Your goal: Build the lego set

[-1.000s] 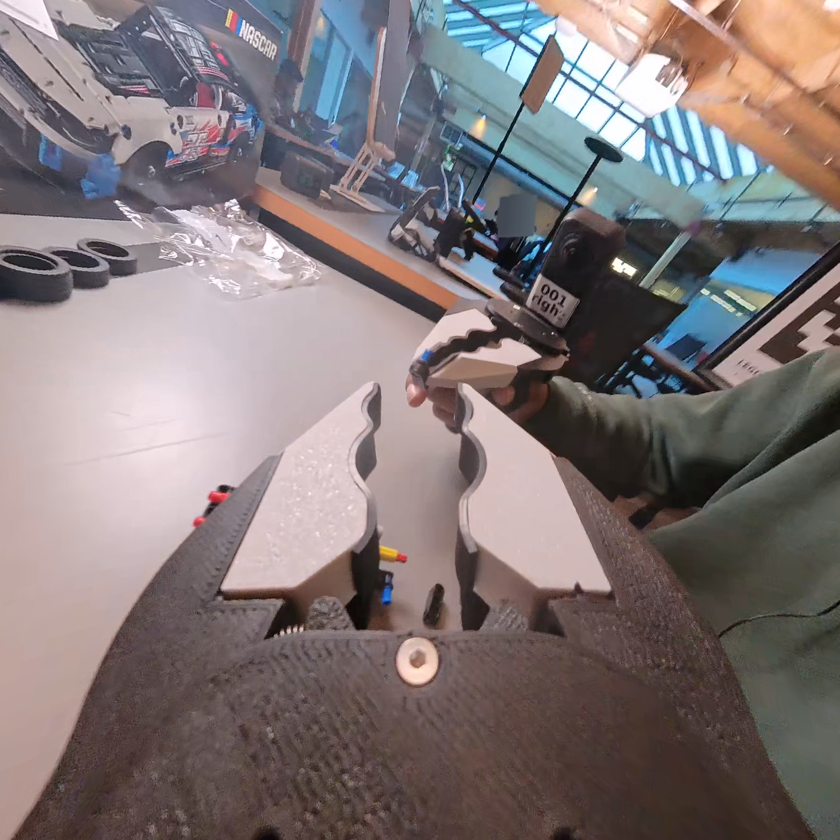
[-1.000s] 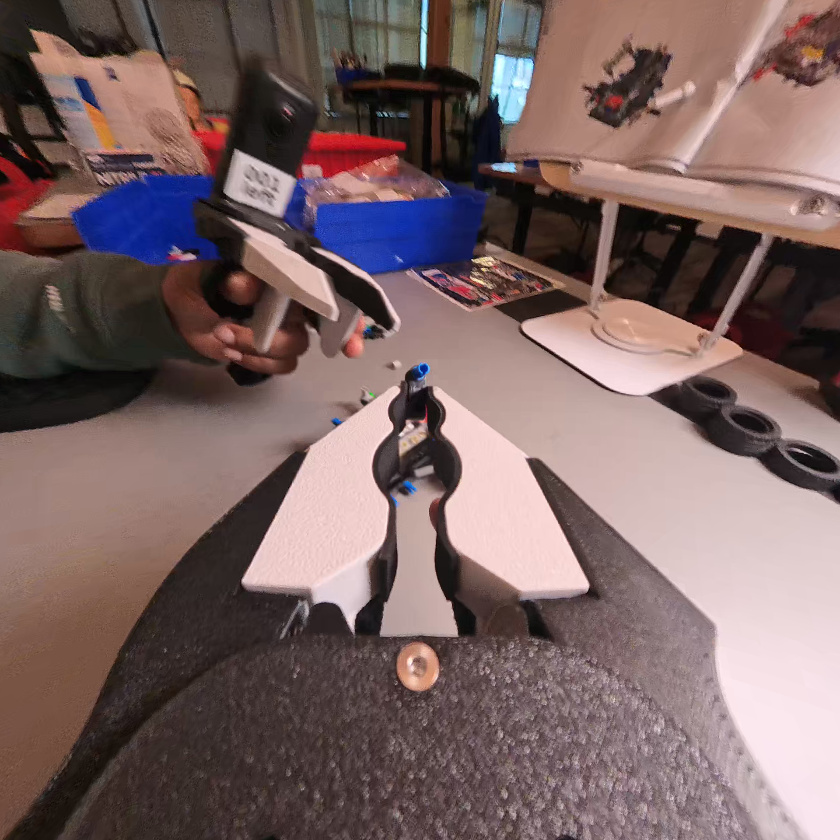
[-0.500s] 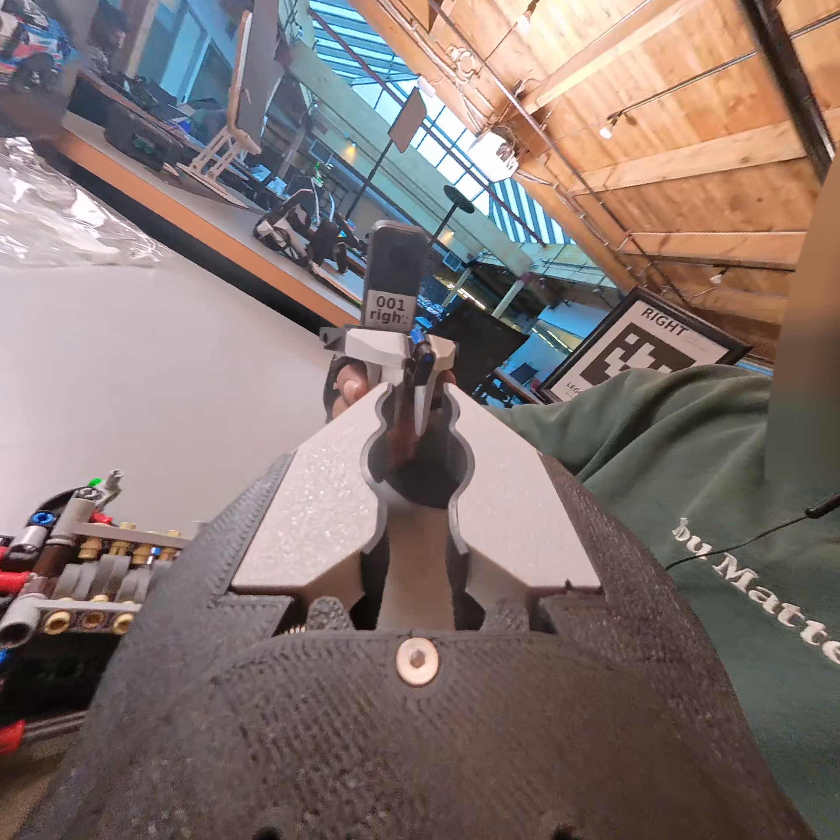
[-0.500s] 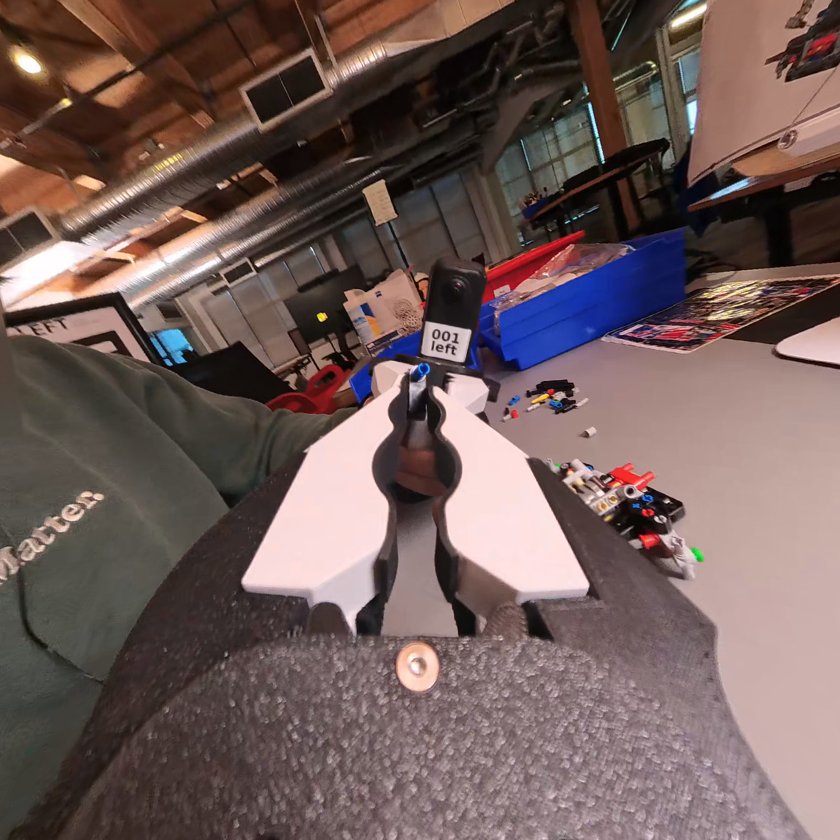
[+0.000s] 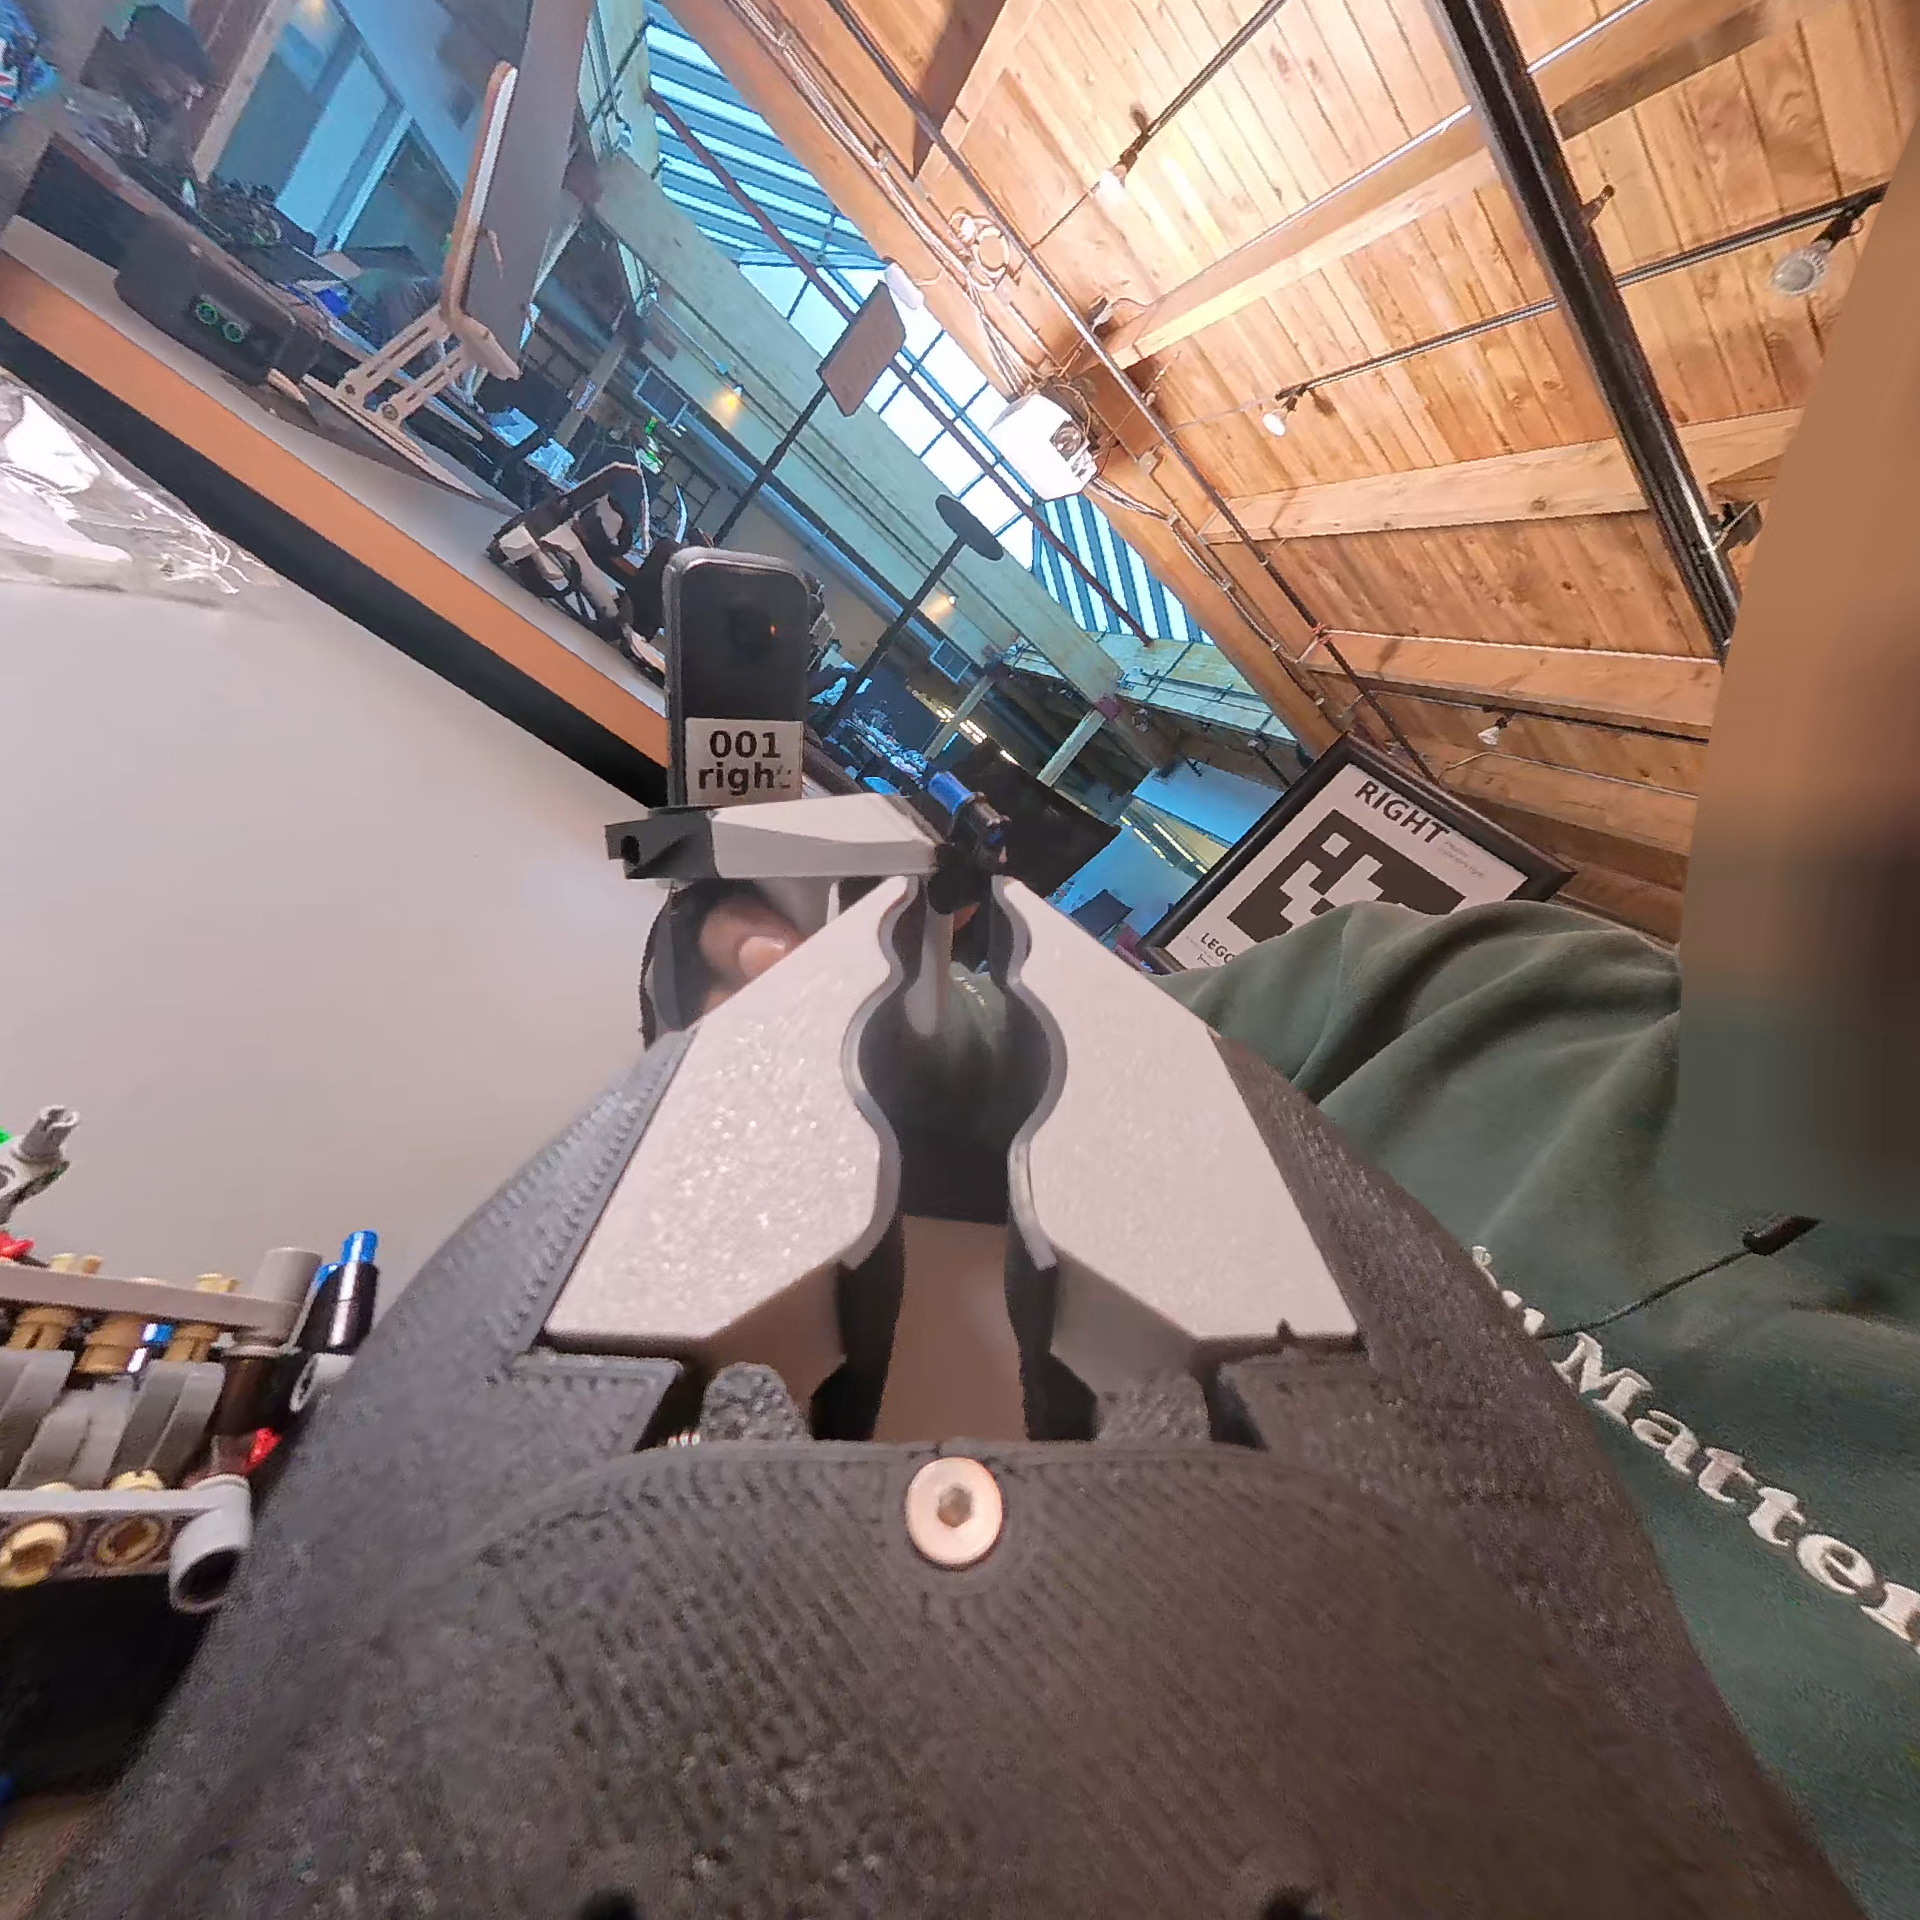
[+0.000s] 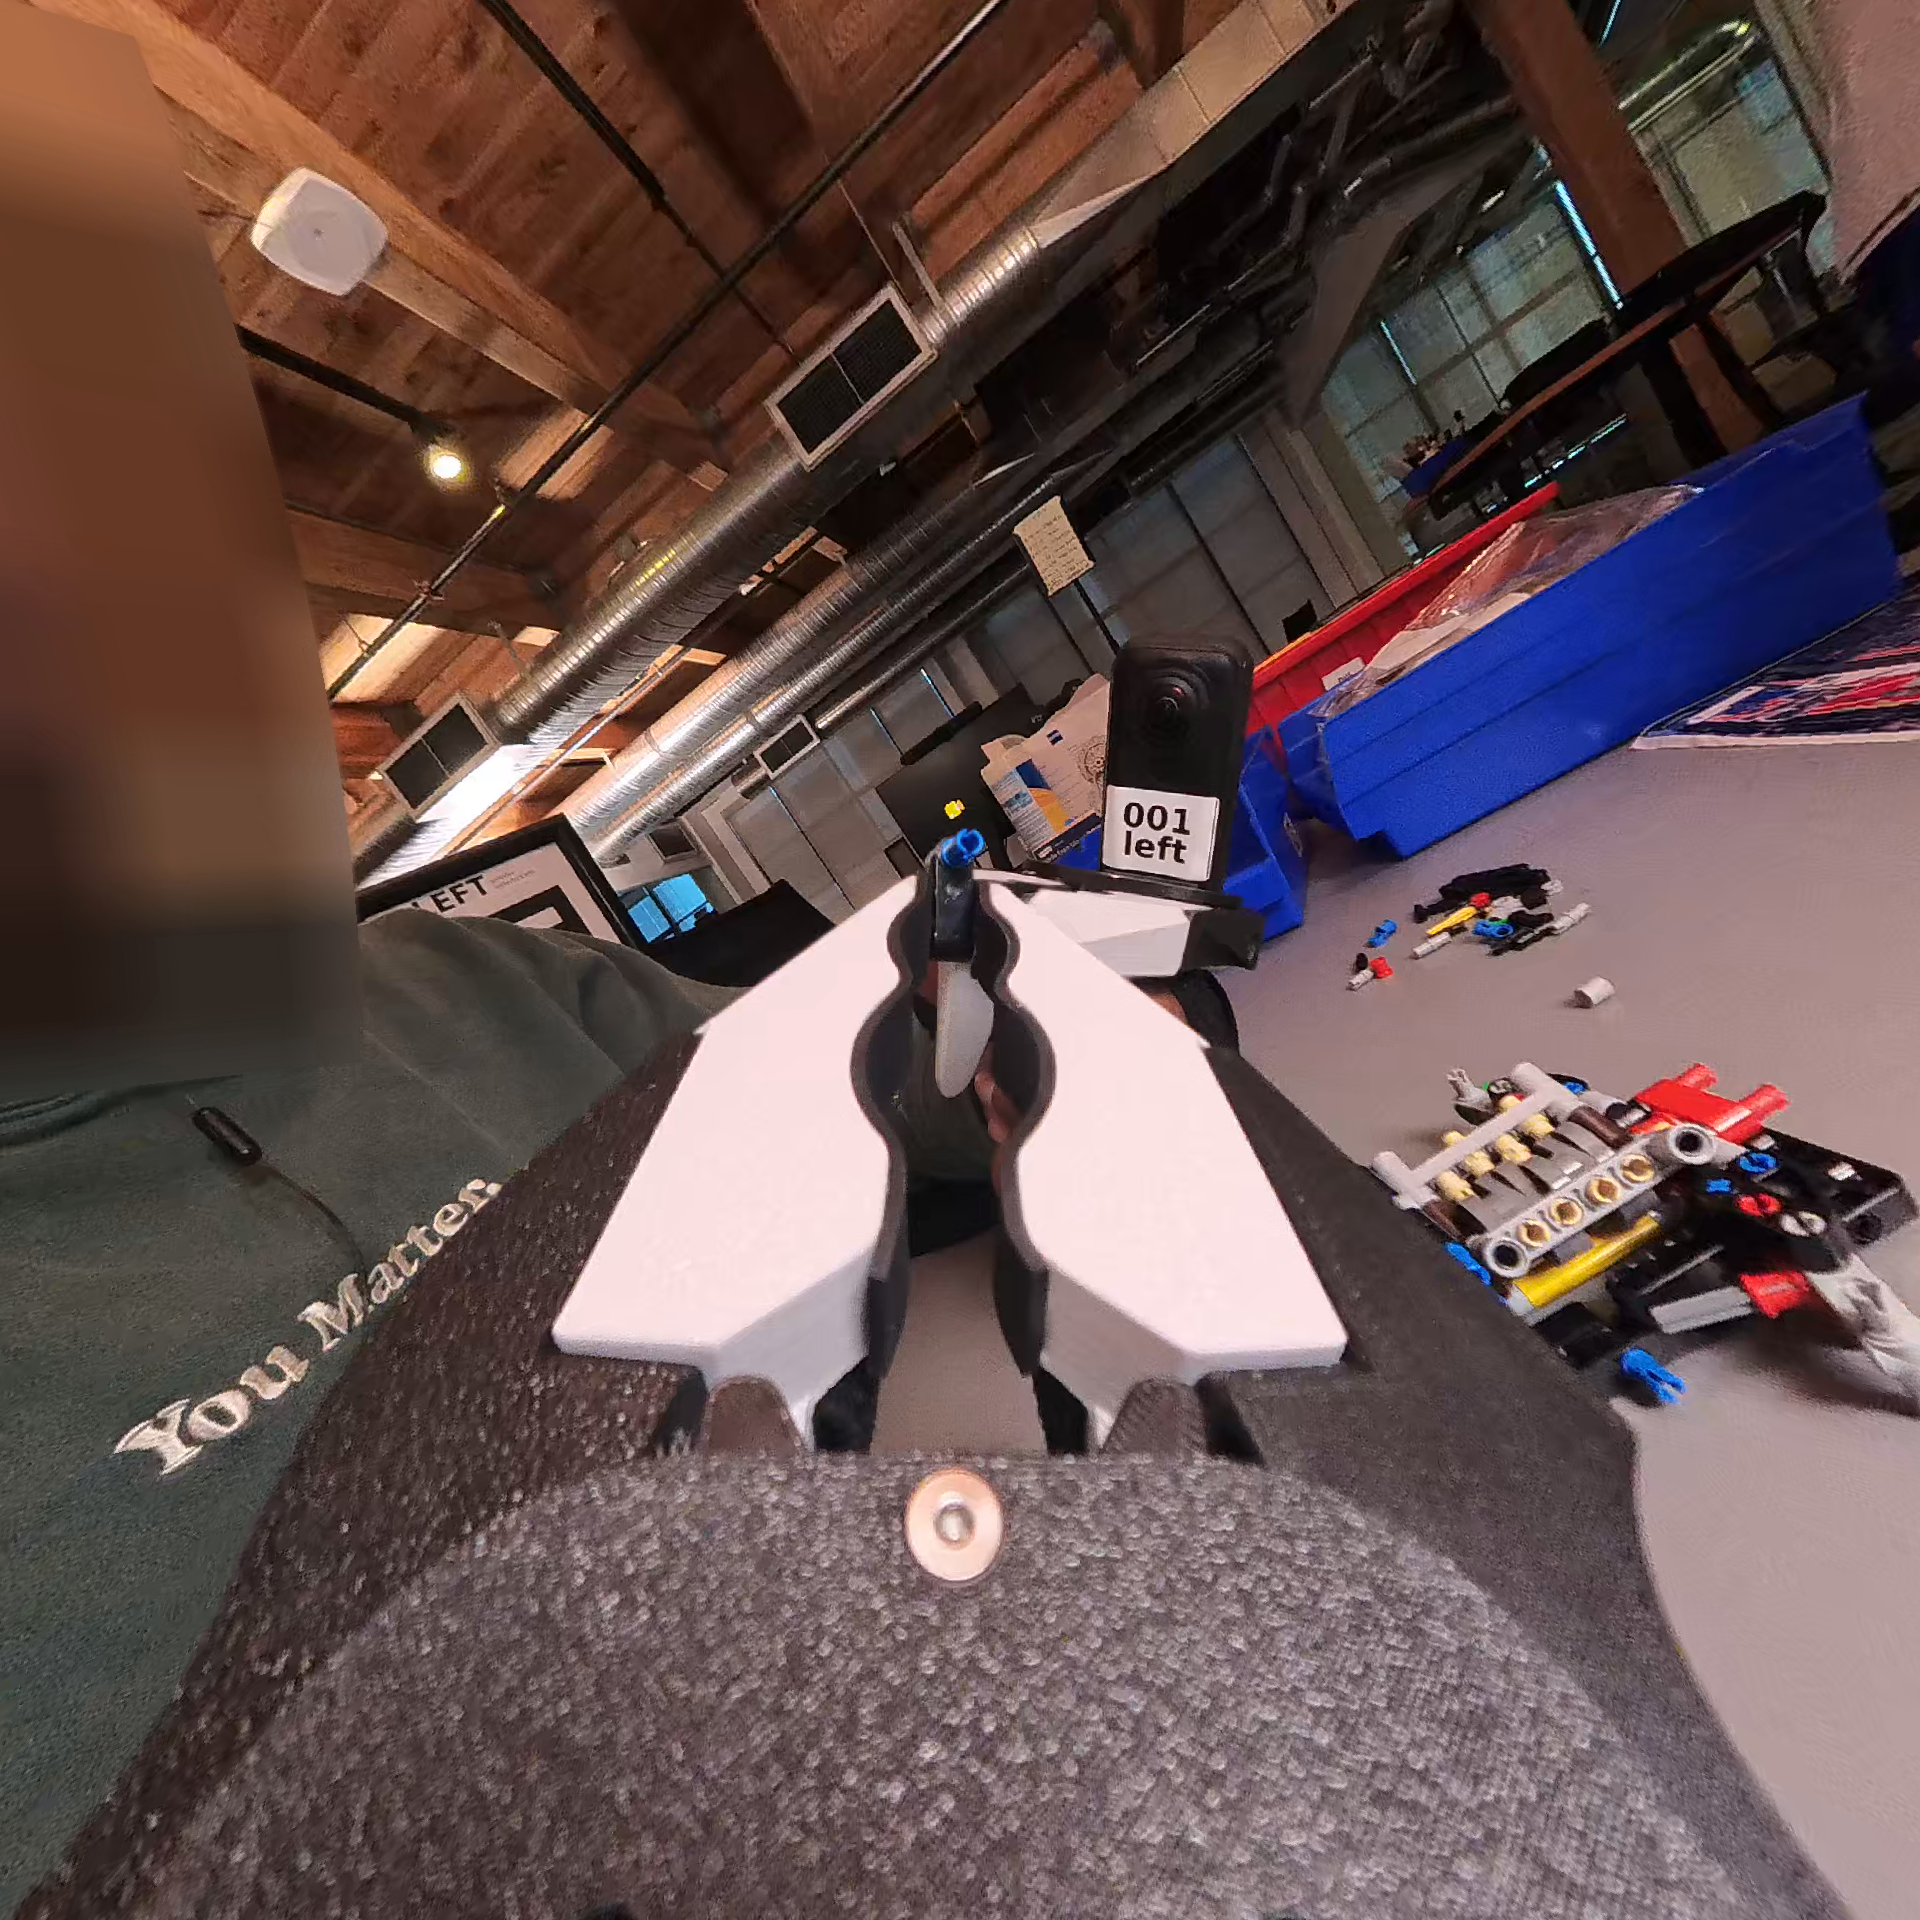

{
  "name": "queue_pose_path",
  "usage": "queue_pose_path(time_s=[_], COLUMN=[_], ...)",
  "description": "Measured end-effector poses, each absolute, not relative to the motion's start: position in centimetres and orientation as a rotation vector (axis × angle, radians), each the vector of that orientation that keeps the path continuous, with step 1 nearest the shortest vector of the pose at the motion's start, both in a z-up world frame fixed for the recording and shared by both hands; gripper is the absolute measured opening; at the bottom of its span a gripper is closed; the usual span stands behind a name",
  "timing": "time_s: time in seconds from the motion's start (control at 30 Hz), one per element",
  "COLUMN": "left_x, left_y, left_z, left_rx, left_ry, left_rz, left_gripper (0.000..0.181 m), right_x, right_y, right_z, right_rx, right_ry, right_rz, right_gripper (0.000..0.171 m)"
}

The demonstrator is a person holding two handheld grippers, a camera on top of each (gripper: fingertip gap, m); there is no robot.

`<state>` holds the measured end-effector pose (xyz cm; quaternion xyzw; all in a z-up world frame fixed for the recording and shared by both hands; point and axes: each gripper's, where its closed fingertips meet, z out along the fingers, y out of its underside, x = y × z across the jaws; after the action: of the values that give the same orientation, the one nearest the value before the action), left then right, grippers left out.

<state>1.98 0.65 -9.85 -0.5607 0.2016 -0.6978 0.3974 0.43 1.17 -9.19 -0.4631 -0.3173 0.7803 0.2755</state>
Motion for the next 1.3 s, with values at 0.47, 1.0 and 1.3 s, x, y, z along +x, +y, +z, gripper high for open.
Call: queue_pose_path(time_s=[0.47, 1.0, 1.3], left_x=[1.1, 0.2, -0.5], left_y=[3.1, 4.6, 3.2], left_z=[-12.8, -14.9, -15.2], left_rx=[-1.604, -1.608, -1.710], left_ry=[0.686, 0.929, 0.962], left_rz=[-1.083, -0.300, -0.856], left_gripper=[0.008, 0.008, 0.017], right_x=[-0.1, -0.6, 0.8], right_y=[2.8, 4.1, 3.1], right_z=[-11.5, -13.8, -14.2], right_rx=[-1.392, -1.506, -1.367], right_ry=[-0.959, -1.041, -1.284], right_rz=[1.758, 1.418, 1.386], right_gripper=[0.020, 0.010, 0.006])
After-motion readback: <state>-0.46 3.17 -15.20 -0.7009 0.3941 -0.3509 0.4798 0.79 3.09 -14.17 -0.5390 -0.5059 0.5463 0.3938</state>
